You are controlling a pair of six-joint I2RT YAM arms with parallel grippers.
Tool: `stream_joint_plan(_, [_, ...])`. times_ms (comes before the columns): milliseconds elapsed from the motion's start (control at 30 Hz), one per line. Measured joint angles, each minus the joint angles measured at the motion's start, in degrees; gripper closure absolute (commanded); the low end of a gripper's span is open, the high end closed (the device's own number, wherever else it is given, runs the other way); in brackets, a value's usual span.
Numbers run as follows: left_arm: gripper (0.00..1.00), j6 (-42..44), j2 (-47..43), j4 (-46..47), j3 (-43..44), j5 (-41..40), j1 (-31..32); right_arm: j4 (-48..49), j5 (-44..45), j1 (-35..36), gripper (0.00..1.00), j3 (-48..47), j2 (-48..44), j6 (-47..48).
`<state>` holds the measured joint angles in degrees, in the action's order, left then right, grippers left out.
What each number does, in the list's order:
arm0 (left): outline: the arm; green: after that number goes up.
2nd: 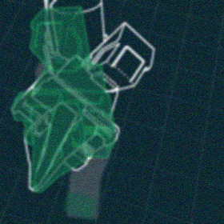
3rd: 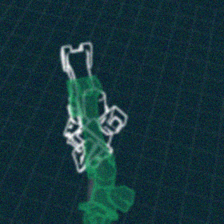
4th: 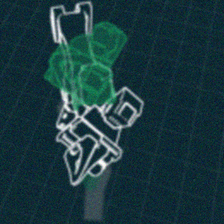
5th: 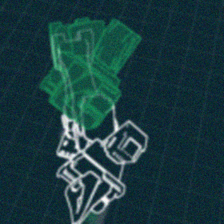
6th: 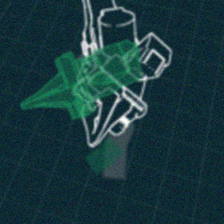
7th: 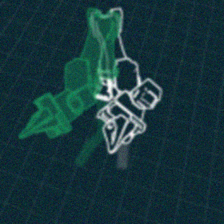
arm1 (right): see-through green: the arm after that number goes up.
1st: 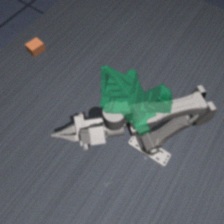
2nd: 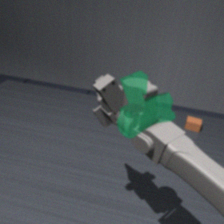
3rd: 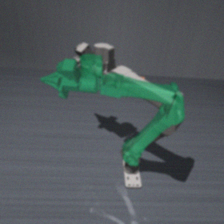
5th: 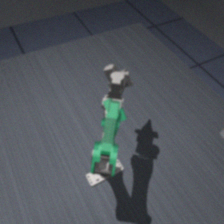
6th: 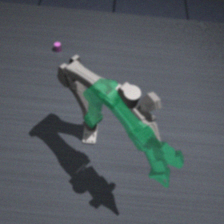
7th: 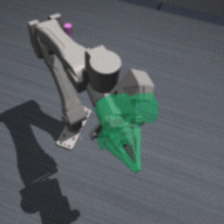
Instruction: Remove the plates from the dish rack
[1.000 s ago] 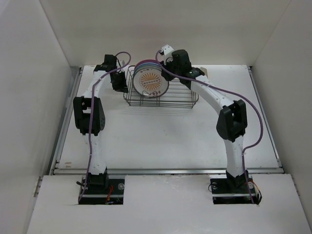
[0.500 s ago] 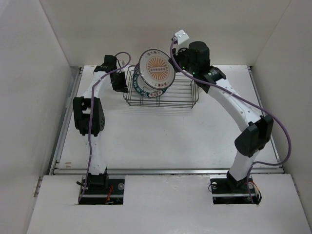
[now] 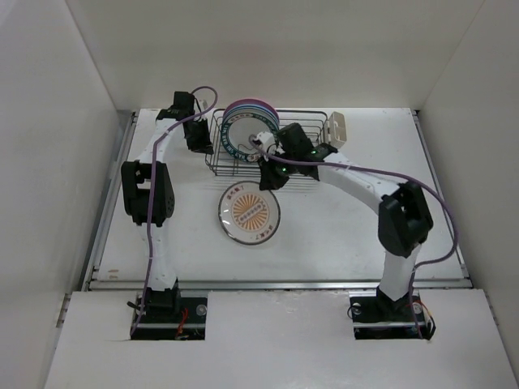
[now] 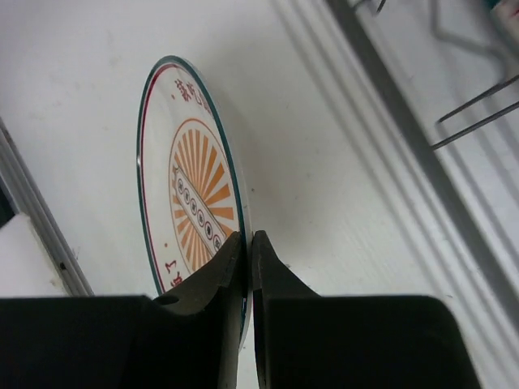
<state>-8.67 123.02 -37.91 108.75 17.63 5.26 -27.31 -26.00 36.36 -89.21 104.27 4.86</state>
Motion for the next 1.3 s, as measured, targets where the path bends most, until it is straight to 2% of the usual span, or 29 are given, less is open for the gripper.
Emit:
stream_joint_plan(67, [1.0,0.13,-0.07,0.0,0.0,-0.07,0.02,-0.96,0.0,0.83,1.0,0.17,4.2,-0.44])
stream_joint_plan(233, [0.82,0.76,-0.09,0.0,0.02,-0.04,0.17,-1.49,1.2,1.62,1.0,0.17,9.42,-2.91])
stream_joint_plan(333, [0.73,1.64,-0.09,-0.09,0.15,0.15,0.66,-1.18,3.06,1.62,0.88,0.17,9.31,-3.93])
stream_joint_plan(367, [0.71,2.21,-0.17,-0.04,0.2,0.17,0.83,-0.96,3.54,1.62,0.81,0.17,9.29,-4.2])
stream_joint_plan(400, [0.66,2.84,-0.26,-0.02,0.24,0.17,1.05,-0.81,4.15,1.62,0.66,0.17,9.27,-4.37])
stream_joint_plan(467, [0.61,4.55,-0.9,-0.04,0.24,0.07,1.51,-0.74,5.95,1.62,0.53,0.17,9.16,-4.42])
stream_joint_plan(500, [0.59,5.66,-1.42,0.0,0.24,-0.11,1.81,-0.76,6.45,1.62,0.42,0.17,8.98,-4.42])
stream_joint_plan(600, [0.58,11.17,-3.13,-0.02,0.24,-1.97,2.86,-0.76,7.58,1.53,0.34,0.17,7.37,-4.39])
stream_joint_plan(667, [0.52,14.75,-4.24,0.02,0.24,-3.43,3.78,-0.81,7.89,1.57,0.33,-0.07,5.75,-4.33])
stream_joint_plan(733, [0.42,17.99,-5.03,0.57,0.37,-4.13,4.83,-1.27,8.09,1.6,0.31,-1.16,4.33,-4.46])
stream_joint_plan(800, [0.38,20.37,-5.07,2.29,1.36,-4.04,6.01,-1.25,8.13,1.22,0.31,-2.56,2.99,-4.96])
stream_joint_plan(1000, [0.38,25.24,-5.01,7.02,5.22,-4.09,8.59,-0.98,9.05,-3.17,0.31,-4.17,-1.2,-10.51])
stream_joint_plan(1233, [0.51,26.99,-3.17,12.2,7.34,-3.93,8.55,-0.2,12.39,-7.96,0.31,-3.02,-4.66,-14.27])
stream_joint_plan(1300, [0.51,27.19,-1.75,12.7,8.13,-3.3,8.52,-0.15,13.16,-7.96,0.31,-2.45,-5.05,-14.82])
